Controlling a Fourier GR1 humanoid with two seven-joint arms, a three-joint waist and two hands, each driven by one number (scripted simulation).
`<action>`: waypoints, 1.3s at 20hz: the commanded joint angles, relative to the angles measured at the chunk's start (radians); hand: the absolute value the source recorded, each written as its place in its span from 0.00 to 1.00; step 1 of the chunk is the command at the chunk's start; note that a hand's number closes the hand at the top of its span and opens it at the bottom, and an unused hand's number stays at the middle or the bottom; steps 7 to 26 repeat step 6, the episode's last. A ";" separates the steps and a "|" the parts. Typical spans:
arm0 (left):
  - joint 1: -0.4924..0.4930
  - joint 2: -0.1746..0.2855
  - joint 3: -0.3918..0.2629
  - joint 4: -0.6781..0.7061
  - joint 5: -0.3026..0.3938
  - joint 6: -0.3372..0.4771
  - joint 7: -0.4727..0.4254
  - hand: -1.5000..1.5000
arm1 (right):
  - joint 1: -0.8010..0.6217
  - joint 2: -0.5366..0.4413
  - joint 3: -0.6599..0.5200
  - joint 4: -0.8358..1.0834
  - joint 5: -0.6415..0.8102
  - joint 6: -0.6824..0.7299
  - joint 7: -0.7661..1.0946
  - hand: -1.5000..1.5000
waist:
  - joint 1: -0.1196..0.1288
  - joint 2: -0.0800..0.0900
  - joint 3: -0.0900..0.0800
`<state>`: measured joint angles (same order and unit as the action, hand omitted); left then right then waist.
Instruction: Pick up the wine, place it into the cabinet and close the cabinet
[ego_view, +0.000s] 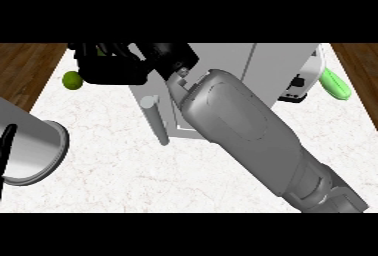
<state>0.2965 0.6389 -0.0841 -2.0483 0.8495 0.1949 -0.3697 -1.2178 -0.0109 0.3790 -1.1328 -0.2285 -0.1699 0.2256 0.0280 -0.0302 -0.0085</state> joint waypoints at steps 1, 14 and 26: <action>-0.011 0.000 0.013 -0.005 0.005 -0.013 0.006 0.00 | -0.018 -0.093 -0.071 0.183 0.055 -0.008 -0.061 1.00 | 0.007 0.044 0.007; -0.026 -0.026 -0.010 0.030 -0.012 -0.023 -0.007 0.00 | 0.016 -0.100 -0.071 0.194 0.063 0.009 -0.124 1.00 | 0.002 0.049 0.006; -0.026 -0.026 -0.010 0.030 -0.012 -0.023 -0.007 0.00 | 0.016 -0.100 -0.071 0.194 0.063 0.009 -0.124 1.00 | 0.002 0.049 0.006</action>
